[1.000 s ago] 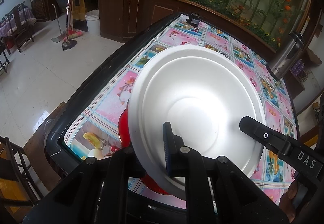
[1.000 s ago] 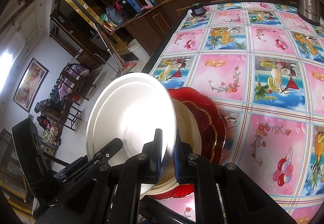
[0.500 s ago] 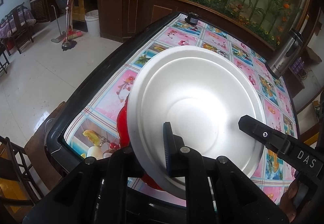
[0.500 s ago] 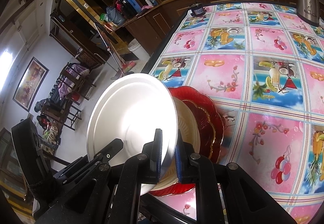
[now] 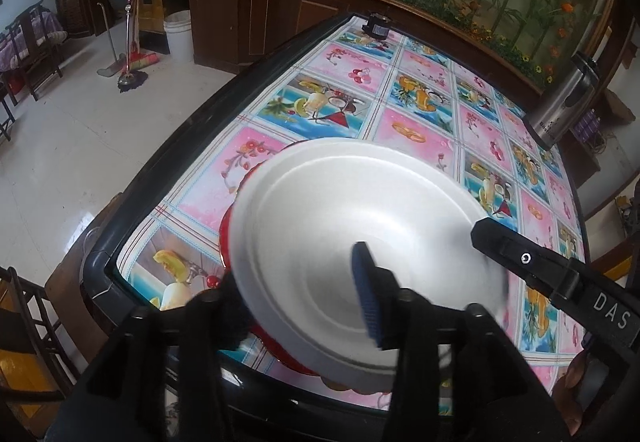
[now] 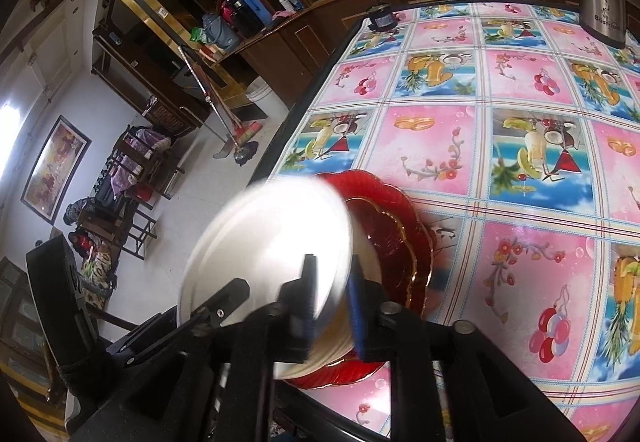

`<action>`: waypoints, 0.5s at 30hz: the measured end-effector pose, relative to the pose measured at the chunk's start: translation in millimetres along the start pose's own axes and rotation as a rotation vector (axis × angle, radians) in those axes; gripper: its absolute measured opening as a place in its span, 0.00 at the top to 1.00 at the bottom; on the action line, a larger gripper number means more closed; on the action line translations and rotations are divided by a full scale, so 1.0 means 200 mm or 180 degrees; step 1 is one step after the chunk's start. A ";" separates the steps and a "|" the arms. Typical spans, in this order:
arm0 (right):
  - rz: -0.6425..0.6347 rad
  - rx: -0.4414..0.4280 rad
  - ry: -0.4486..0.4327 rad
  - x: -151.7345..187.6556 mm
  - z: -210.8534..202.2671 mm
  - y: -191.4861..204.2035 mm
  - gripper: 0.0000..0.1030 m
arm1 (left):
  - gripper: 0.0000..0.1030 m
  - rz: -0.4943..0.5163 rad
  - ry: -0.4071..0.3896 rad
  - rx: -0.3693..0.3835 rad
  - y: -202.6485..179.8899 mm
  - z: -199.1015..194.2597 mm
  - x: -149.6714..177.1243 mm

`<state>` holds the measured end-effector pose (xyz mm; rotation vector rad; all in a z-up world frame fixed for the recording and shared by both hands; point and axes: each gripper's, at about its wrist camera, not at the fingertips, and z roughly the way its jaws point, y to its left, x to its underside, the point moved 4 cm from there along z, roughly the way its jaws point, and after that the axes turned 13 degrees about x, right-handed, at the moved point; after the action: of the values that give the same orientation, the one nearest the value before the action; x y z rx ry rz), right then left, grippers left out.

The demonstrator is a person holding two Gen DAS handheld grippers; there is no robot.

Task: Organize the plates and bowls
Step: 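Open both grippers to release the white plate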

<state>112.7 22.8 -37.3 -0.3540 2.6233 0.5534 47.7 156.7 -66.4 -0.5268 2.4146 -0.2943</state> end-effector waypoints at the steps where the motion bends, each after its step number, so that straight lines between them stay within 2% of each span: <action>1: 0.0002 -0.0007 -0.0009 0.00 0.00 0.00 0.72 | 0.46 0.0017 -0.0040 -0.0058 0.00 -0.01 0.00; 4: -0.0012 -0.0007 -0.0026 0.00 -0.01 0.00 0.67 | 0.45 0.0029 -0.0125 -0.0072 -0.01 -0.05 -0.01; 6: 0.0001 -0.0029 -0.0045 0.00 -0.02 0.00 0.58 | 0.44 0.0038 -0.0158 -0.0070 -0.01 -0.06 -0.01; 8: 0.0020 -0.0079 -0.0068 0.00 -0.03 0.00 0.53 | 0.44 0.0059 -0.0189 -0.0076 -0.02 -0.07 -0.01; 10: 0.0002 -0.0122 -0.0105 0.00 -0.06 0.01 0.44 | 0.44 0.0073 -0.0226 -0.0076 -0.03 -0.09 0.01; 11: -0.0015 -0.0121 -0.0130 0.00 -0.07 0.02 0.35 | 0.44 0.0086 -0.0250 -0.0070 -0.03 -0.10 0.01; 15: -0.0131 -0.0187 -0.0234 0.02 -0.13 0.04 0.20 | 0.41 0.0168 -0.0361 -0.0049 -0.06 -0.16 0.06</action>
<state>96.3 18.1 -14.7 -0.3975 2.5277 0.6191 23.0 142.3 -44.6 -0.4729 2.3185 -0.2174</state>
